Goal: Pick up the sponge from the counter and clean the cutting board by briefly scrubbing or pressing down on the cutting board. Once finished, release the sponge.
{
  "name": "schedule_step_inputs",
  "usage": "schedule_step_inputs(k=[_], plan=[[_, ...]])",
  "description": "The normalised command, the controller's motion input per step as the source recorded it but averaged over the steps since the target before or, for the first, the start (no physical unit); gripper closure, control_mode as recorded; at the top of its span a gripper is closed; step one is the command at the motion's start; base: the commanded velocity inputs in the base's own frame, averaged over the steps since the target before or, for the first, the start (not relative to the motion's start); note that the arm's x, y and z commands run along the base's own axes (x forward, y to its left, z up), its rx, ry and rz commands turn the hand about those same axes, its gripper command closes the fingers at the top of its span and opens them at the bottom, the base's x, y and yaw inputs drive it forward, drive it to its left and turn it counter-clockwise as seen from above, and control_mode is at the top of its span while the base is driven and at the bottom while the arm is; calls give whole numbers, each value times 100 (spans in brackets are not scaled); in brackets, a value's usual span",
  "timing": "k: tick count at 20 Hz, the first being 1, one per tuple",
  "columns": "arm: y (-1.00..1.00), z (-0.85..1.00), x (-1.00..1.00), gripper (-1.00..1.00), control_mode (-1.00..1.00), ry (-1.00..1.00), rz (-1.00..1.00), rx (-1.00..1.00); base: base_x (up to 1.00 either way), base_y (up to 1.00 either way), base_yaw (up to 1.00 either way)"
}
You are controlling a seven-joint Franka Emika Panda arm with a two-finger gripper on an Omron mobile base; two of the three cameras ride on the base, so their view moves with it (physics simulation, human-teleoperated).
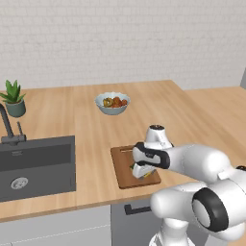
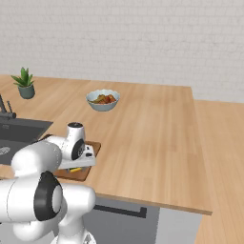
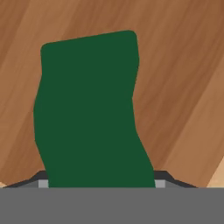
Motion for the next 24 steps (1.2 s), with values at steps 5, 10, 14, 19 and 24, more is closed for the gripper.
schedule_step_inputs(k=[5, 10, 14, 19, 24], plan=[[24, -23, 56, 100, -100, 12, 0, -15, 0, 0, 0], [8, -7, 99, 100, -100, 18, 0, -9, 0, 0, 0], [7, 0, 87, 100, -100, 13, 0, 0, 0, 0, 0], [6, 0, 77, 100, -100, 8, 0, 0, 0, 0, 0], [7, -11, 16, 100, -100, 0, 0, 0, 0, 0, 0]])
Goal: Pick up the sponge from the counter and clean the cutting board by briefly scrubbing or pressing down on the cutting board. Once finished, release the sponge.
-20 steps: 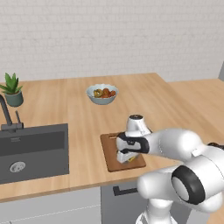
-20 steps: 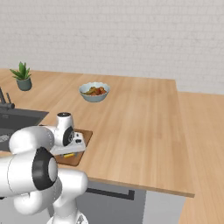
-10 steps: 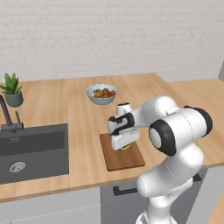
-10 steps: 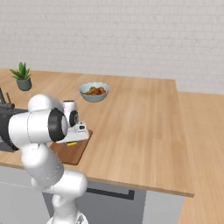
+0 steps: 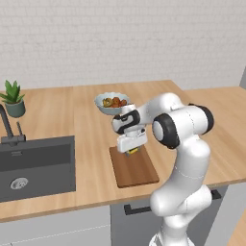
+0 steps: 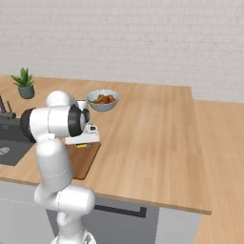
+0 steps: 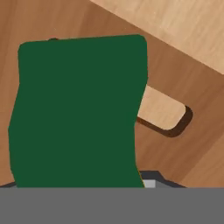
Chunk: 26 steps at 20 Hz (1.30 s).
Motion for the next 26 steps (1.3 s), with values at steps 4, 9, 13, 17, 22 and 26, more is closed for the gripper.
schedule_step_inputs(k=[4, 9, 13, 17, 22, 26], plan=[[-2, -49, -100, 100, -100, 2, 0, 0, 0, 0, 0], [-13, -39, -100, 100, -100, 0, 0, 0, 0, 0, 0], [-15, -41, -100, 100, -100, 0, 0, 0, 0, 0, 0], [-16, -54, -100, 100, -100, 0, 0, 0, 0, 0, 0], [-5, -71, -100, 100, -100, 5, 0, -6, 0, 0, 0], [-11, -70, -100, 100, -100, 2, 0, -4, 0, 0, 0]])
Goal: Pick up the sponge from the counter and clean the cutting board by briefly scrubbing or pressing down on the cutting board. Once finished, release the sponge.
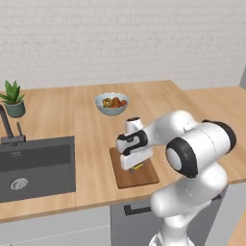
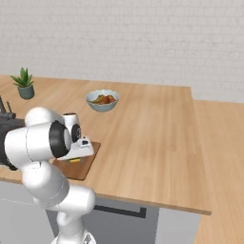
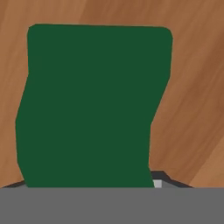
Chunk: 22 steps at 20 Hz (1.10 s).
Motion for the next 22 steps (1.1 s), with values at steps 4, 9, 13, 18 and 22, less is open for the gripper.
schedule_step_inputs(k=[4, 9, 13, 18, 22], plan=[[-17, -66, -100, 100, -100, 0, 0, -1, 0, 0, 0], [-21, -51, -100, 100, -100, 0, 0, 0, 0, 0, 0], [-23, -45, -100, 100, -100, 1, 0, 0, 0, 0, 0], [-21, -38, -100, 100, -100, 12, 0, 0, 0, 0, 0], [-20, -33, -100, 100, -100, 19, 0, 0, 0, 0, 0]])
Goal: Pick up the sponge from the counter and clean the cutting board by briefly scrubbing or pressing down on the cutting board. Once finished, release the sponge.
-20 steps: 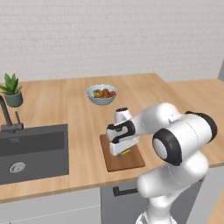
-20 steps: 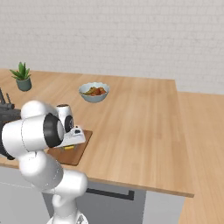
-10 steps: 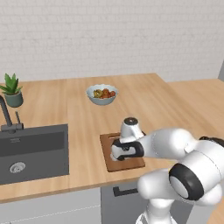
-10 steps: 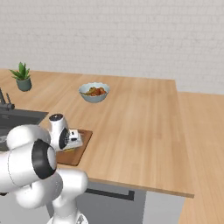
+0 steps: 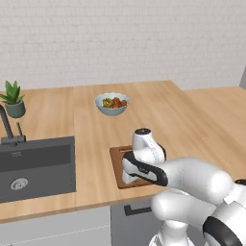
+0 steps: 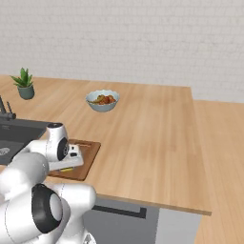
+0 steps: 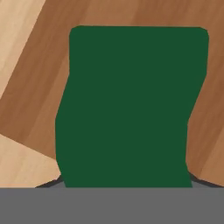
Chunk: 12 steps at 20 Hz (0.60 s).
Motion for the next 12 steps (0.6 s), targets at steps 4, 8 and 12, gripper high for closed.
schedule_step_inputs(k=[4, 8, 12], plan=[[-12, -47, -100, 100, -100, 20, 0, 0, 0, 0, 0], [-1, -55, -87, 100, -100, 5, 0, 0, 0, 0, 0], [0, -16, -27, 100, -100, -13, 0, 0, 0, 0, 0]])
